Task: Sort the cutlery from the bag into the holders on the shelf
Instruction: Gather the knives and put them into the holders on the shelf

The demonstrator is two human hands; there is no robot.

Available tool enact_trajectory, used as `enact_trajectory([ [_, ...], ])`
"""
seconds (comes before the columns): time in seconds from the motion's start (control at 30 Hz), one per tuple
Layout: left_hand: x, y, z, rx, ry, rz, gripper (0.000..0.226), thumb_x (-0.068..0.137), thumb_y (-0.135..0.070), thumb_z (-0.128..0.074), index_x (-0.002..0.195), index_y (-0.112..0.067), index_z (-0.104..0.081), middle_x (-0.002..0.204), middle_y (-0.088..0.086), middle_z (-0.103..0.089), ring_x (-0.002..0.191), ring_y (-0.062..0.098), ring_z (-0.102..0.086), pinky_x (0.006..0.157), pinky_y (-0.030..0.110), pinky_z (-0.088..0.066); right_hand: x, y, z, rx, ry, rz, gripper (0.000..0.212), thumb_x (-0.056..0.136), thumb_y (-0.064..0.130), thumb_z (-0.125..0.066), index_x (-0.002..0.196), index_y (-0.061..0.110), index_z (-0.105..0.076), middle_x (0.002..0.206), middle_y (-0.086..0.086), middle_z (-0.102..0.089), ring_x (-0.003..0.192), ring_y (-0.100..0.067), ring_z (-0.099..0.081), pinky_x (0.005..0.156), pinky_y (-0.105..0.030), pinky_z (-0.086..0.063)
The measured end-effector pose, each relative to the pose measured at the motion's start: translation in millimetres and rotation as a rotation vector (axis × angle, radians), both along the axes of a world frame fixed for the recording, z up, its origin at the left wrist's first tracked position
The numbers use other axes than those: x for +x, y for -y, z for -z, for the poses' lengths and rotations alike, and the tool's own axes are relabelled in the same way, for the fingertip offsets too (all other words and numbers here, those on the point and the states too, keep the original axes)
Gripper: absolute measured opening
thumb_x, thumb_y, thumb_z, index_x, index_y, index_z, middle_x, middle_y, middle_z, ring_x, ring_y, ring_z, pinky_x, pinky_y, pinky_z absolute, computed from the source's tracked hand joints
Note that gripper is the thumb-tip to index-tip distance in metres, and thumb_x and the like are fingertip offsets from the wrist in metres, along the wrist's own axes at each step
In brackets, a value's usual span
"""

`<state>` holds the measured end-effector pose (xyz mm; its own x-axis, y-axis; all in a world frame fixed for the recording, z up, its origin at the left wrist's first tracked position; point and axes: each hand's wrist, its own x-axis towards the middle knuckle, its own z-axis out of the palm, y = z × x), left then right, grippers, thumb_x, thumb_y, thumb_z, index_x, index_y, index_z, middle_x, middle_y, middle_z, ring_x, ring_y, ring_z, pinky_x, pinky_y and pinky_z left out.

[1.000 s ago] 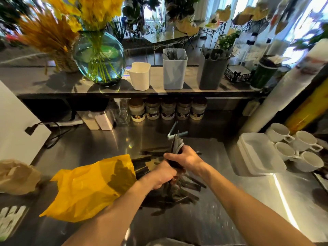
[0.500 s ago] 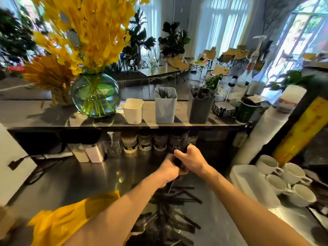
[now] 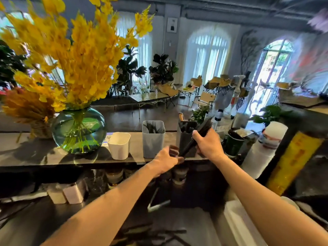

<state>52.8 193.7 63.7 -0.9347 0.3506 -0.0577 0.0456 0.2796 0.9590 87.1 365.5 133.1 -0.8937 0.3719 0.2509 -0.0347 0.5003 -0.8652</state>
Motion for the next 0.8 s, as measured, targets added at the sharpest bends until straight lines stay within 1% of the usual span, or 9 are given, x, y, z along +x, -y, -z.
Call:
enact_trajectory([
  [0.07,-22.9,-9.9,-14.7,0.032,-0.046,-0.021,0.041,0.076,-0.024,-0.08,0.111,-0.023,-0.059,0.112,0.007,-0.068,0.108,0.024,-0.066,0.099,0.044,-0.055,-15.3,-11.6,-20.0,0.026,-0.047,0.008,0.028,0.099,0.027,-0.064,0.088,0.001,-0.063,0.07,-0.015,-0.068,0.04,-0.007,-0.058,0.037,-0.02,-0.042],
  [0.17,-47.8,-25.5,-41.6,0.079,-0.098,-0.021,0.029,0.094,-0.012,-0.069,0.121,-0.012,-0.058,0.113,0.007,-0.067,0.1,0.015,-0.063,0.082,0.021,-0.053,-41.5,-27.0,-42.6,0.065,-0.097,0.01,0.026,0.099,0.026,-0.065,0.092,0.001,-0.06,0.076,-0.012,-0.068,0.048,-0.004,-0.061,0.044,-0.019,-0.047],
  [0.23,-67.5,-38.1,-53.4,0.095,-0.12,-0.04,0.019,0.097,-0.007,-0.063,0.113,-0.015,-0.057,0.108,0.007,-0.066,0.091,0.013,-0.06,0.07,0.015,-0.047,-60.4,-37.3,-52.9,0.08,-0.127,0.021,0.024,0.097,0.031,-0.066,0.098,0.008,-0.06,0.086,-0.008,-0.071,0.068,-0.013,-0.071,0.06,-0.032,-0.06],
  [0.3,-83.5,-47.9,-62.2,0.091,-0.128,-0.061,0.017,0.099,-0.004,-0.059,0.106,-0.018,-0.056,0.107,0.008,-0.064,0.094,0.016,-0.058,0.076,0.021,-0.05,-75.5,-45.4,-57.4,0.097,-0.121,0.031,0.024,0.096,0.037,-0.065,0.101,0.014,-0.059,0.092,-0.005,-0.071,0.081,-0.02,-0.072,0.072,-0.043,-0.063],
  [0.4,-104.2,-59.6,-73.6,0.023,-0.185,-0.064,0.016,0.1,-0.004,-0.054,0.109,-0.017,-0.055,0.108,0.007,-0.063,0.097,0.018,-0.057,0.094,0.034,-0.051,-92.3,-50.9,-63.3,0.117,-0.126,0.041,0.023,0.098,0.036,-0.064,0.107,0.015,-0.059,0.096,-0.002,-0.069,0.087,-0.018,-0.07,0.076,-0.037,-0.062],
  [0.53,-131.7,-75.0,-82.6,-0.021,-0.209,-0.026,0.027,0.098,0.007,-0.044,0.115,-0.013,-0.053,0.103,0.001,-0.059,0.086,0.011,-0.054,0.07,0.013,-0.046,-115.5,-60.9,-68.8,0.156,-0.152,0.096,0.015,0.101,0.027,-0.062,0.1,0.014,-0.054,0.084,0.009,-0.058,0.075,-0.003,-0.056,0.063,-0.021,-0.043],
  [0.6,-141.3,-79.4,-83.2,-0.066,-0.209,-0.003,0.031,0.097,0.009,-0.043,0.114,-0.014,-0.052,0.101,-0.003,-0.056,0.091,0.011,-0.053,0.07,0.01,-0.044,-127.8,-65.7,-67.1,0.167,-0.163,0.091,0.015,0.101,0.027,-0.061,0.102,0.014,-0.054,0.086,0.008,-0.059,0.079,-0.011,-0.059,0.067,-0.023,-0.044],
  [0.73,-161.6,-88.3,-67.3,-0.218,-0.186,0.034,0.041,0.085,-0.004,-0.044,0.112,-0.034,-0.054,0.118,-0.003,-0.06,0.111,0.022,-0.057,0.098,0.036,-0.051,-150.6,-72.2,-55.7,0.19,-0.154,0.078,0.023,0.099,0.036,-0.062,0.108,0.016,-0.056,0.098,0.0,-0.067,0.093,-0.022,-0.066,0.082,-0.043,-0.056],
  [0.8,-187.7,-92.7,-41.7,-0.282,-0.175,0.037,0.049,0.073,-0.015,-0.044,0.104,-0.052,-0.052,0.123,-0.004,-0.061,0.116,0.027,-0.057,0.102,0.045,-0.051,-160.2,-73.7,-45.3,0.21,-0.116,0.052,0.026,0.099,0.037,-0.062,0.11,0.014,-0.059,0.101,0.0,-0.068,0.094,-0.021,-0.065,0.083,-0.041,-0.055],
])
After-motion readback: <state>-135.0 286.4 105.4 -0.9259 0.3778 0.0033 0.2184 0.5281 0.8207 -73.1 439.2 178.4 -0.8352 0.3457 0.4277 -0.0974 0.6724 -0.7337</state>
